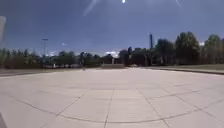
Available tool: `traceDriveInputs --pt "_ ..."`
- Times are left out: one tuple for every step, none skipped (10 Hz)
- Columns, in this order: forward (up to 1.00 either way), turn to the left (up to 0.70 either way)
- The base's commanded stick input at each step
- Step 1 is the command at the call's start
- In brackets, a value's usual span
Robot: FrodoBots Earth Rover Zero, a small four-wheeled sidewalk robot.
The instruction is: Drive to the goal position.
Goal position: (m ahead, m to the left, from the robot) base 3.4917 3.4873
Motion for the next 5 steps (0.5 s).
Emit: traceDriveInputs --pt "0.36 0.0" --pt "0.37 0.0" --pt "0.37 0.0" --pt "0.36 0.0" --pt "0.36 0.0"
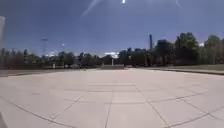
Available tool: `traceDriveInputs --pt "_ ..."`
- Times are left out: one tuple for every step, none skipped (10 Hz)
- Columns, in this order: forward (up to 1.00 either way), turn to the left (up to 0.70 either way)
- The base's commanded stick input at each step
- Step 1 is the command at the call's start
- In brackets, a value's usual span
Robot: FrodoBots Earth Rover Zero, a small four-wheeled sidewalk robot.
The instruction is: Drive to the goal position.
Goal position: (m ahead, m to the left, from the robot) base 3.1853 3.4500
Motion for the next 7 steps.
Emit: traceDriveInputs --pt "0.36 0.0" --pt "0.36 0.0" --pt "0.36 0.0" --pt "0.36 0.0" --pt "0.36 0.0" --pt "0.36 0.0" --pt "0.36 0.0"
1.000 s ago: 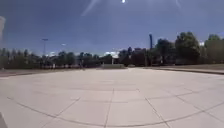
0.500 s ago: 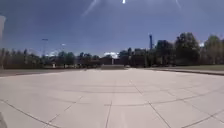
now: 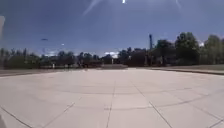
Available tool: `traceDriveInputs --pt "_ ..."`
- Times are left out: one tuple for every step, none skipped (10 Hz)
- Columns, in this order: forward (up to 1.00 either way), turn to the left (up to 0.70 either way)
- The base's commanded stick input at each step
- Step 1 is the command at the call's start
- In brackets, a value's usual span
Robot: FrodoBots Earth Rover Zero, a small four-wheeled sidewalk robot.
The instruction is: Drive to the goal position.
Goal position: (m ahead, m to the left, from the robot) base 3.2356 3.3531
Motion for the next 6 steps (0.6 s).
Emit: traceDriveInputs --pt "0.36 0.0" --pt "0.37 0.0" --pt "0.36 0.0" --pt "0.36 0.0" --pt "0.36 0.0" --pt "0.36 0.0"
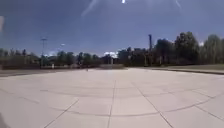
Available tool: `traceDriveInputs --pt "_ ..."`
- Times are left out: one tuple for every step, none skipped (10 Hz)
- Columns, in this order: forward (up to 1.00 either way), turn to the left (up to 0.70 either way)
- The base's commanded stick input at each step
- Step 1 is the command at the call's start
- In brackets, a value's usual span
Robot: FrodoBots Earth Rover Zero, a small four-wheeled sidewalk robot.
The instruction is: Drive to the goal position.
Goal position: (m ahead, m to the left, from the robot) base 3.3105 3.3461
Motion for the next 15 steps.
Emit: traceDriveInputs --pt "0.36 0.0" --pt "0.37 0.0" --pt "0.37 0.0" --pt "0.37 0.0" --pt "0.37 0.0" --pt "0.36 0.0" --pt "0.36 0.0" --pt "0.36 0.0" --pt "0.36 0.0" --pt "0.36 0.0" --pt "0.37 0.0" --pt "0.37 0.0" --pt "0.31 0.0" --pt "0.22 0.0" --pt "0.17 0.0"
